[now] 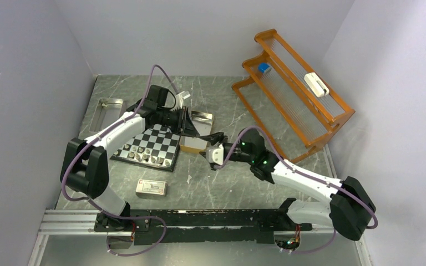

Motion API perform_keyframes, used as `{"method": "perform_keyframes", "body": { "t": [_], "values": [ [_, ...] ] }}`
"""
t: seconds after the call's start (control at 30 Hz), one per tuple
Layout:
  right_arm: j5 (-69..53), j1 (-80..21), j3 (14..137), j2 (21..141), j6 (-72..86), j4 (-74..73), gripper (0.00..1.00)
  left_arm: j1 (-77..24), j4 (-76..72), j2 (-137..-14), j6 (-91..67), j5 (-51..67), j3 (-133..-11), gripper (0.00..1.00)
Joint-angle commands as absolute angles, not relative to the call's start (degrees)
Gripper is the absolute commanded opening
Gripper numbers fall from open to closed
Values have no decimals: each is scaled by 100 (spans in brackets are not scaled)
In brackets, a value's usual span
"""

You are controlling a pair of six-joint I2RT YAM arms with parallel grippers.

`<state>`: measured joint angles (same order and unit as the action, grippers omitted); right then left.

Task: Set up the chess pieces on the board
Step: Place the chess piece on the chessboard.

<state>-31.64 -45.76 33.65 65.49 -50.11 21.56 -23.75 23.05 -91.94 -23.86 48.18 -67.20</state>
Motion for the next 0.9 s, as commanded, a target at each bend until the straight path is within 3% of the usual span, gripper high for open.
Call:
{"method": "perform_keyframes", "body": {
  "t": [0.0,0.17,0.43,0.6,0.77,0.87],
  "values": [
    [-2946,-4831,3945,6872,-6423,1237,58,-2382,2381,-9202,-2476,4758,-6640,13],
    [-2881,-4855,3831,6892,-5484,2021,59,-2382,2542,-9262,-2250,4873,-6644,12],
    [-2849,-4866,3081,6549,-4326,3037,59,-2469,4363,-9592,-939,3743,-7155,10],
    [-2969,-5056,3039,6622,-4963,2681,55,-2531,4247,-9406,-1121,3820,-6809,11],
    [-3091,-5172,3442,6902,-5806,2065,45,-2707,4165,-9437,-1283,3760,-6767,11],
    [-2790,-5387,3800,7171,-6192,1522,47,-2771,4072,-9471,-1511,3714,-6756,9]
  ]
}}
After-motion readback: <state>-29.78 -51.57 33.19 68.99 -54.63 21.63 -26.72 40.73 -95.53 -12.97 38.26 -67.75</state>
